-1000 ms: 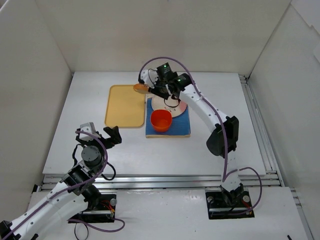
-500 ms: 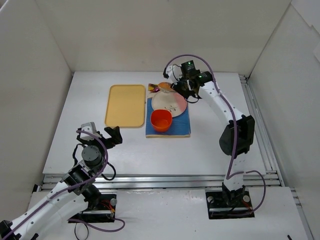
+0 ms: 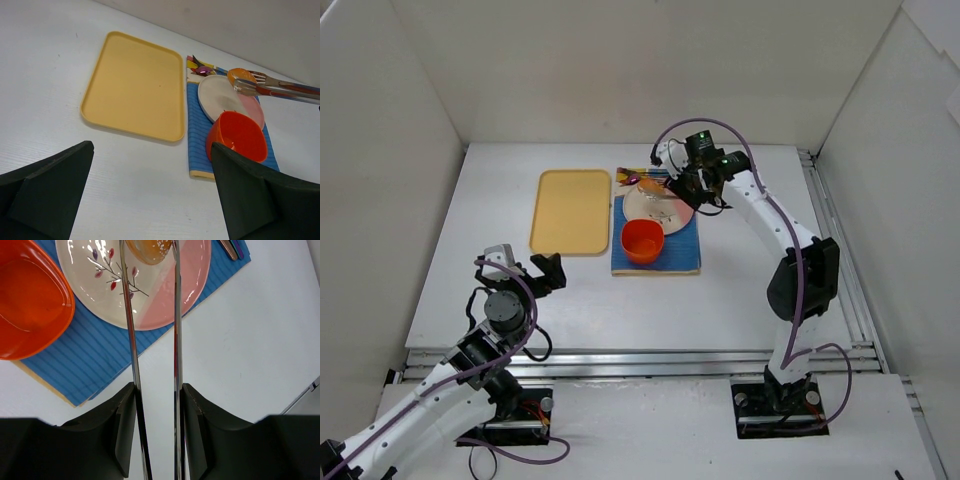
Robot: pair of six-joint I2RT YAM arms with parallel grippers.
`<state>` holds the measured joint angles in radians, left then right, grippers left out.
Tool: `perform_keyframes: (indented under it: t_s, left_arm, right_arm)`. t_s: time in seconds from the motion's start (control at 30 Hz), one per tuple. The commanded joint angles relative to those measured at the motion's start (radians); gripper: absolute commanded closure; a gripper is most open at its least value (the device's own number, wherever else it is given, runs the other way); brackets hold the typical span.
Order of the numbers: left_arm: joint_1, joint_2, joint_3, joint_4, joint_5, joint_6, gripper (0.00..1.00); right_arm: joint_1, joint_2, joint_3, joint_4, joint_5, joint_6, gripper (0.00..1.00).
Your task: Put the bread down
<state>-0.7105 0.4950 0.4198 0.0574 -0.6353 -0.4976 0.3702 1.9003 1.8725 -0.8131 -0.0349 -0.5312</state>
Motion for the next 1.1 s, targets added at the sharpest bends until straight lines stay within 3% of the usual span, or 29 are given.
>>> perform_keyframes:
  t_s: [0.0,0.27,1.07]
  left_arm:
    - [0.008,0.022,0.039,0.062,0.005,0.002,0.01]
    - [0.008,0.022,0.034,0.061,0.003,-0.012,0.01]
    - [0.008,0.013,0.033,0.056,-0.018,-0.007,0.00]
  right_arm:
    - [-0.005,-0.069,0.008,0.038,0.018,0.042,0.65]
    - [0.019,-0.049,-0.030,0.029,0.124,0.069,0.65]
    - [0.052,0.046,0.022,-0.061,0.162,0.122,0.62]
